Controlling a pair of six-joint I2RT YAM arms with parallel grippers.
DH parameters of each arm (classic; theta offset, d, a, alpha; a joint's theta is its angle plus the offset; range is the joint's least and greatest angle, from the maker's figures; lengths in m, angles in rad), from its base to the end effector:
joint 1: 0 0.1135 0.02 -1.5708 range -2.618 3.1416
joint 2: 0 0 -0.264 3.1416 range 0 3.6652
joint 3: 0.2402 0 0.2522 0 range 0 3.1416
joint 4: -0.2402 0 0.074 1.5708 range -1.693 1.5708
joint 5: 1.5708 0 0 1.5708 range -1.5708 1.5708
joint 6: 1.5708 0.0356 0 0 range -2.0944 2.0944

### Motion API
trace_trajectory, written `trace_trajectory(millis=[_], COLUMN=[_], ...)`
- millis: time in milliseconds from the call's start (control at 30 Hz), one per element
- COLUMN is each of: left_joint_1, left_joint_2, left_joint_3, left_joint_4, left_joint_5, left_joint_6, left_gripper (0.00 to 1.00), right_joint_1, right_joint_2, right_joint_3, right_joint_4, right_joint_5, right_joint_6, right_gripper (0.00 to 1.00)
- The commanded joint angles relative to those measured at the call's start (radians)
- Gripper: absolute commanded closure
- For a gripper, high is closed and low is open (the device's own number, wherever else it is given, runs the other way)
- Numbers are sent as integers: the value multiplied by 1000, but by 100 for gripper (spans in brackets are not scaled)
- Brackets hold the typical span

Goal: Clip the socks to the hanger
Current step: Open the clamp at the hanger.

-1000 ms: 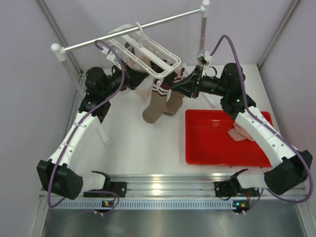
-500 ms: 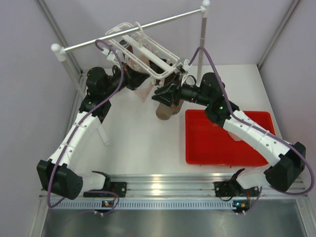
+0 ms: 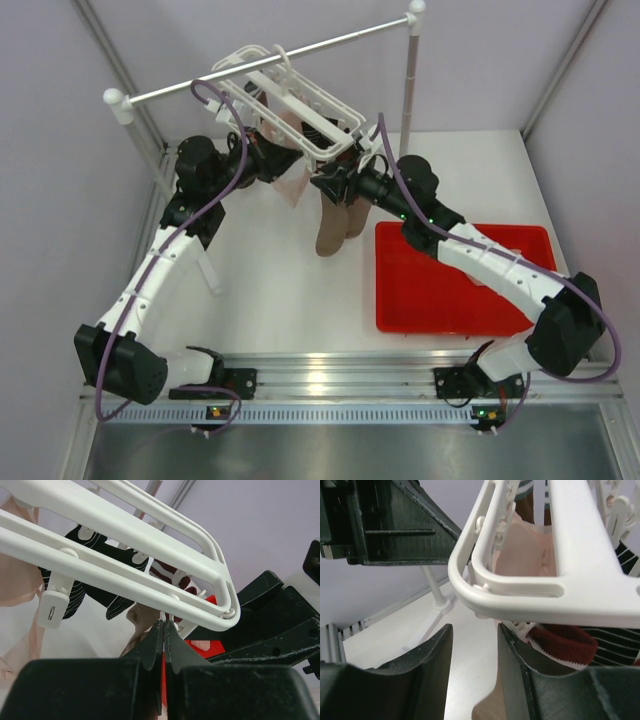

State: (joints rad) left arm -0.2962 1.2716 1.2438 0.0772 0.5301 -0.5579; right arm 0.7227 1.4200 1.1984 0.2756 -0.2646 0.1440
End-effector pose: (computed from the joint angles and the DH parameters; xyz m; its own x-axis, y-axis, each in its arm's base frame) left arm 0.2753 -0.1028 0.4241 -0.3490 -0.3710 -0.8606 0.6484 0.5674 -0.5076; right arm 0.2494 0.2323 0.3850 -0.0797 0.1144 -0.9902 -0.8314 0.5404 0.1293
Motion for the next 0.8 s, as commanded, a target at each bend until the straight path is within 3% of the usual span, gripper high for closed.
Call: trace_trajectory(millis=[0, 767], left_joint_1=[-6, -6], left_joint_2=[-32, -15], left_joint_3=[36, 37], left_joint_4=[-20, -28], left_joint_5=[18, 68], left_joint_6=[-16, -16], left_gripper=[100, 100], right_joint_1=[-2, -34], right_joint_2=[7, 77], right_joint_3=[1, 35], right_joint_4=[143, 240], right_joint_5=[7, -73], right_joint_6=[-53, -93], right_gripper=[59, 58])
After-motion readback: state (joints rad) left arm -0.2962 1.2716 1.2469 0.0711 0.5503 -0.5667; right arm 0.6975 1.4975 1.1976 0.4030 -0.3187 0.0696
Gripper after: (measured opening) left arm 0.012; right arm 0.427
